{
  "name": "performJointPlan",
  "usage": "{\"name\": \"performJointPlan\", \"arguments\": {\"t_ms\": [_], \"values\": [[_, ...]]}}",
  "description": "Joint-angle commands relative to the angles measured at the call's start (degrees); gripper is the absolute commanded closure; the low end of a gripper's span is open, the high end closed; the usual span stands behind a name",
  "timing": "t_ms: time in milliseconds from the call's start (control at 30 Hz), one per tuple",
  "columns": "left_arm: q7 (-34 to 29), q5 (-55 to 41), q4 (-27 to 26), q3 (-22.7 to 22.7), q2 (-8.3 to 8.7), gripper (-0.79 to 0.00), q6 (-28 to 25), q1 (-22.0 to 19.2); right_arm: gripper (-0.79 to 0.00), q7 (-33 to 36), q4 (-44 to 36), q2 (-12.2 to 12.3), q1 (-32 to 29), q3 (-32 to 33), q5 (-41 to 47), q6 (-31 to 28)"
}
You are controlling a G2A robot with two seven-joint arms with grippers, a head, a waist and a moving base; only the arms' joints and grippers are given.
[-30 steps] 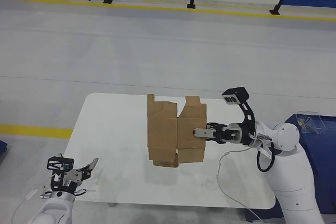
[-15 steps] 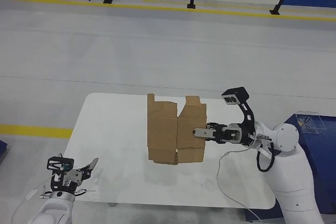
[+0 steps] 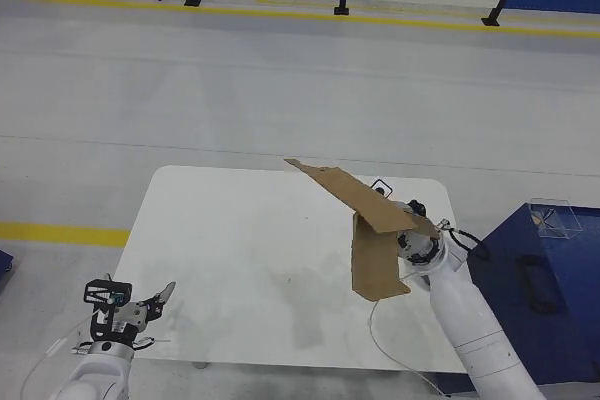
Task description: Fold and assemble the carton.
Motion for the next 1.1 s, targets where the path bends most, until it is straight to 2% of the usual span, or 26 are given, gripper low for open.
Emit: {"name": "performJointPlan", "arguments": {"t_ms": [0, 167, 333, 533, 667, 733, 833, 933, 1067], "values": [[0.00, 0.00, 0.00, 0.00, 0.00, -0.785, 0.00, 0.00, 0.000, -4.72, -0.17, -0.47, -0.39, -3.43, 9.67, 4.69], [0.00, 0.00, 0.00, 0.00, 0.00, -0.785, 0.00, 0.00, 0.000, -17.24, -1.40, -0.83, -1.92, -8.45, 30.15, 17.22], [0.00, 0.00, 0.00, 0.00, 0.00, -0.785, 0.00, 0.00, 0.000, -30.66, 4.82, -1.43, -2.76, -10.09, 48.10, 30.62], [0.00, 0.00, 0.00, 0.00, 0.00, -0.785, 0.00, 0.00, 0.000, -43.16, 10.69, -2.46, -0.10, -16.32, 70.74, 30.65], [0.00, 0.00, 0.00, 0.00, 0.00, -0.785, 0.00, 0.00, 0.000, -48.93, 11.53, -2.47, 1.34, -15.84, 75.52, 30.65], [0.00, 0.00, 0.00, 0.00, 0.00, -0.785, 0.00, 0.00, 0.000, -49.59, 11.01, -2.30, 1.93, -14.34, 73.04, 30.65], [0.00, 0.00, 0.00, 0.00, 0.00, -0.785, 0.00, 0.00, 0.000, -45.44, 8.42, -1.60, 3.35, -9.29, 56.19, 30.65], [0.00, 0.00, 0.00, 0.00, 0.00, -0.785, 0.00, 0.00, 0.000, -33.59, 4.38, -1.08, 2.97, -3.36, 35.54, 27.57], [0.00, 0.00, 0.00, 0.00, 0.00, -0.785, 0.00, 0.00, 0.000, -14.14, 0.99, -0.23, 3.06, 1.64, 8.79, 14.01]]}}
